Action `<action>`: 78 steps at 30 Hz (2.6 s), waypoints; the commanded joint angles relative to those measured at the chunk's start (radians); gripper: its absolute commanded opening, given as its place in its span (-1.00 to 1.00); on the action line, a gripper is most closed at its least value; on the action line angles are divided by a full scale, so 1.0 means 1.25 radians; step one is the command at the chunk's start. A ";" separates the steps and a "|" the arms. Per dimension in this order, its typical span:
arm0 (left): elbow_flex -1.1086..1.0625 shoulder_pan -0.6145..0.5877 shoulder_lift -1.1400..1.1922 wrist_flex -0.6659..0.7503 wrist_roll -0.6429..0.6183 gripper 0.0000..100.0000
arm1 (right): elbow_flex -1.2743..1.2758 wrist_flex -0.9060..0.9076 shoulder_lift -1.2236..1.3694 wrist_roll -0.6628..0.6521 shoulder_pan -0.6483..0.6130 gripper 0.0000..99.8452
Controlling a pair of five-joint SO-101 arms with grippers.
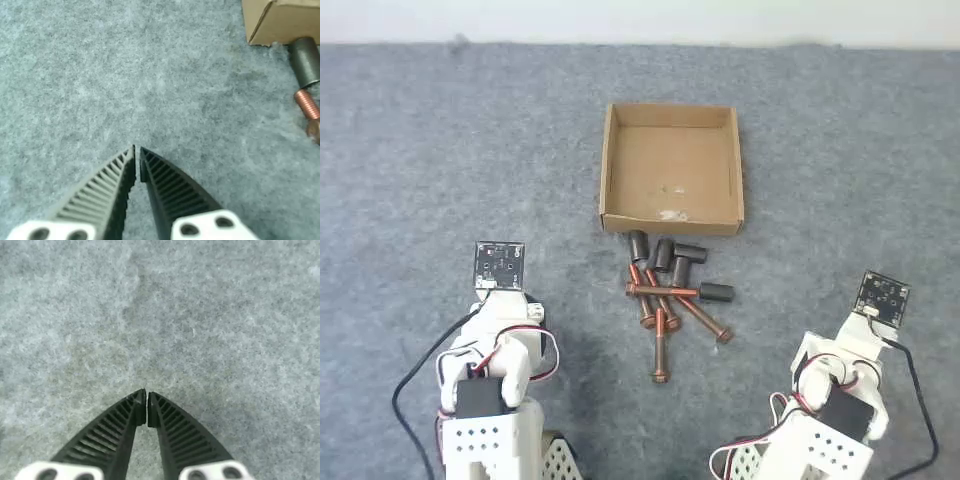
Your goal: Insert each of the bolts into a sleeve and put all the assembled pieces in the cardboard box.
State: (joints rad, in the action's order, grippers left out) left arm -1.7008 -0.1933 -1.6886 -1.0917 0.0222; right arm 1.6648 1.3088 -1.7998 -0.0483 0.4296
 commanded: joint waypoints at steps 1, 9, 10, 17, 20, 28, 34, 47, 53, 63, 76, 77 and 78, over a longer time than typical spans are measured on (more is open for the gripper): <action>0.008 -0.005 -0.014 0.002 0.000 -0.98 | 0.015 0.002 -0.013 -0.006 -0.003 -0.98; 0.008 -0.005 -0.014 0.002 0.000 -0.98 | 0.015 0.002 -0.013 -0.006 -0.003 -0.98; 0.008 -0.005 -0.014 0.002 0.000 -0.98 | 0.015 0.002 -0.013 -0.006 -0.003 -0.98; 0.008 -0.005 -0.014 0.002 0.000 -0.98 | 0.015 0.002 -0.013 -0.006 -0.003 -0.98; 0.008 -0.005 -0.014 0.002 0.000 -0.98 | 0.015 0.002 -0.013 -0.006 -0.003 -0.98; 0.008 -0.005 -0.014 0.002 0.000 -0.98 | 0.015 0.002 -0.013 -0.006 -0.003 -0.98; 0.008 -0.005 -0.014 0.002 0.000 -0.98 | 0.015 0.002 -0.013 -0.006 -0.003 -0.98; 0.008 -0.005 -0.014 0.002 0.000 -0.98 | 0.015 0.002 -0.013 -0.006 -0.003 -0.98; 0.008 -0.005 -0.014 0.002 0.000 -0.98 | 0.015 0.002 -0.013 -0.006 -0.003 -0.98; 0.008 -0.001 -0.014 0.001 -0.004 -0.98 | 0.015 0.002 -0.013 -0.007 -0.064 -0.98; 0.008 -0.007 -0.014 -0.001 -0.004 -0.98 | 0.015 0.002 -0.013 -0.006 -0.150 -0.98; 0.009 -0.007 -0.014 -0.001 -0.004 -0.98 | 0.015 0.002 -0.013 -0.006 -0.152 -0.98; 0.009 -0.007 -0.014 -0.001 -0.004 -0.98 | 0.015 0.001 -0.013 -0.006 -0.159 -0.98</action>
State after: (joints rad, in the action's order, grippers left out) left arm -1.7008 -0.1933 -1.6886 -1.0917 0.0222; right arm 1.6648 1.3088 -1.7998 -0.0483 0.2470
